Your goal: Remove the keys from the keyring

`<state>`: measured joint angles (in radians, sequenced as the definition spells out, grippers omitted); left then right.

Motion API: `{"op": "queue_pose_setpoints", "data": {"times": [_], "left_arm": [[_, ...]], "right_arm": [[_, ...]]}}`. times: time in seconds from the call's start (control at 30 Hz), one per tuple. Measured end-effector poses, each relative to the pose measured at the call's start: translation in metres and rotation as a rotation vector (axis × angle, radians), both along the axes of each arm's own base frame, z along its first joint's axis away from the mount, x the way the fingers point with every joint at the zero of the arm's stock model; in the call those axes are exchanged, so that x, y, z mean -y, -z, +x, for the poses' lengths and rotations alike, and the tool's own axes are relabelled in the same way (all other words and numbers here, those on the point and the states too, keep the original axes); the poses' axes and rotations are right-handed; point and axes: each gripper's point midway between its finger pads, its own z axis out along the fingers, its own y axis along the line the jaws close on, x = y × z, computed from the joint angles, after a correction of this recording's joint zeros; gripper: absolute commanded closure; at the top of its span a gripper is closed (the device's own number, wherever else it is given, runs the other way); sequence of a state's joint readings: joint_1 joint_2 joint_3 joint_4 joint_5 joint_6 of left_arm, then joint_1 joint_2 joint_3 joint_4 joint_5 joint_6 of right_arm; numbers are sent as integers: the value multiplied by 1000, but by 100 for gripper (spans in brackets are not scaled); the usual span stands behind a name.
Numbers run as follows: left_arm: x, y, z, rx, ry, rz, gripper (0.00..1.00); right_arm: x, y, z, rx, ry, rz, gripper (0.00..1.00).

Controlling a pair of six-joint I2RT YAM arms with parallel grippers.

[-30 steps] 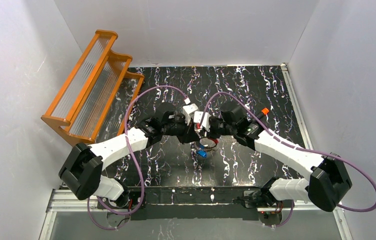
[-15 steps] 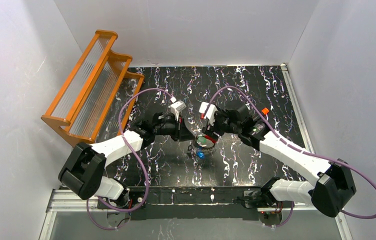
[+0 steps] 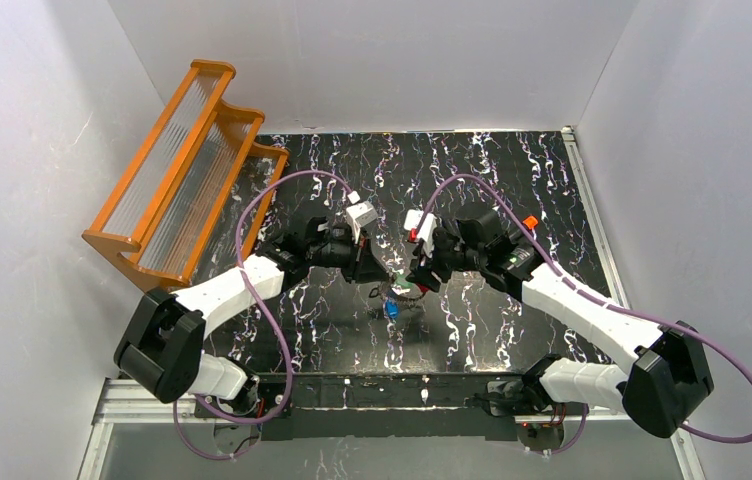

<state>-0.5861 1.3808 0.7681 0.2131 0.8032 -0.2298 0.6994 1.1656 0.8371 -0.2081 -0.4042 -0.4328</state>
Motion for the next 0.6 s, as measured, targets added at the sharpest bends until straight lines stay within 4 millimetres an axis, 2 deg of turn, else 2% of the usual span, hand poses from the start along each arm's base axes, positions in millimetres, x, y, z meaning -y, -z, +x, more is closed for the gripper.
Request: {"op": "queue_pose_setpoints", "data": {"times": [0.13, 0.37, 0.6], "left_arm": [[0, -10, 0, 89, 66, 0, 100], [-1, -10, -6, 162, 141, -5, 100], [1, -17, -7, 221, 190, -27, 100]], "right_arm": [[0, -1, -2, -19, -14, 17, 41], [0, -5, -1, -34, -30, 53, 47], [-13, -6, -9, -74, -105, 101, 54]]}}
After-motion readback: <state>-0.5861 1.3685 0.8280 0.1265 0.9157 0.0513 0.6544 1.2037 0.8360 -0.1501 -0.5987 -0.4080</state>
